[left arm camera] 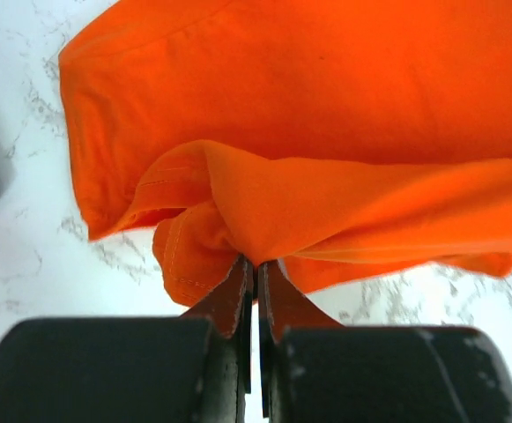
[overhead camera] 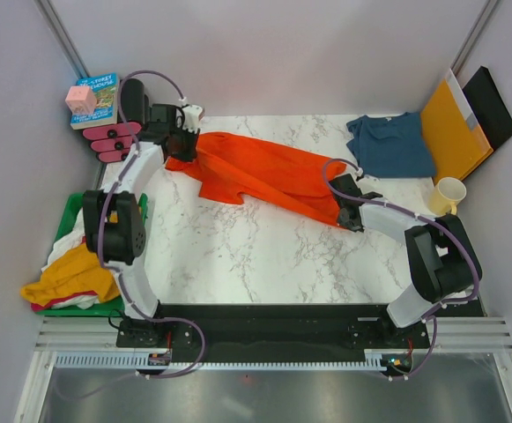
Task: Fold and stack the t-shirts
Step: Flatten the tshirt out
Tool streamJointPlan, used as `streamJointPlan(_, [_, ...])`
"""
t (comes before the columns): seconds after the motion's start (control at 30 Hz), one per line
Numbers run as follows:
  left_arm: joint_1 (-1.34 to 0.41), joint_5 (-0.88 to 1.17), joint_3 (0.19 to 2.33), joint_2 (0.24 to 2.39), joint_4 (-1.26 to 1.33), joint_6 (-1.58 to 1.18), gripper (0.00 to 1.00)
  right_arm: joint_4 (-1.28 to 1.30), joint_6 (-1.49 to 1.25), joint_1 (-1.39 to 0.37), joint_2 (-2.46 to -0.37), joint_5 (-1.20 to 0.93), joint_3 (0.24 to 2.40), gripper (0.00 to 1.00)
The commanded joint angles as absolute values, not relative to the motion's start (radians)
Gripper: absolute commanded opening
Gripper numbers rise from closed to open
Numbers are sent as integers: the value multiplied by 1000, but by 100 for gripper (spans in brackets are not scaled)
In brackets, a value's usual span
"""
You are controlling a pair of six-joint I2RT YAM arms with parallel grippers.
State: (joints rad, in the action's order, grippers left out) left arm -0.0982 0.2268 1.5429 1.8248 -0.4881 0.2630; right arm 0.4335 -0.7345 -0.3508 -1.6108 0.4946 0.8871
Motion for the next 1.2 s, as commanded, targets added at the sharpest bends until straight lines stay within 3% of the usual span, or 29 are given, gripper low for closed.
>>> streamJointPlan(0.0, [-120,163,1725,2029,-506,225,7,445,-716,-351,-1605,509,919,0])
streamJointPlan(0.03, [-121,123,1782,2058,-509,224,21,445,-713,-353,-1608,508,923,0])
streamJointPlan(0.1, [-123,78,1819,2101,-509,206,38,449,-703,-353,-1615,505,930,0])
streamJointPlan(0.13, [-123,77,1819,2097,-506,196,62,448,-701,-353,-1617,503,939,0])
streamJointPlan(0.23, [-121,95,1720,2008,-453,173,97,449,-689,-354,-1629,503,960,0])
streamJointPlan(0.4, [-121,190,1514,1859,-423,202,98,437,-684,-364,-1673,489,997,0])
streamJointPlan(0.63, [-123,265,1295,1815,-439,209,72,425,-684,-382,-1718,482,1034,0])
streamJointPlan(1.17, [-135,244,1394,1976,-436,179,70,428,-653,-388,-1707,491,1037,0])
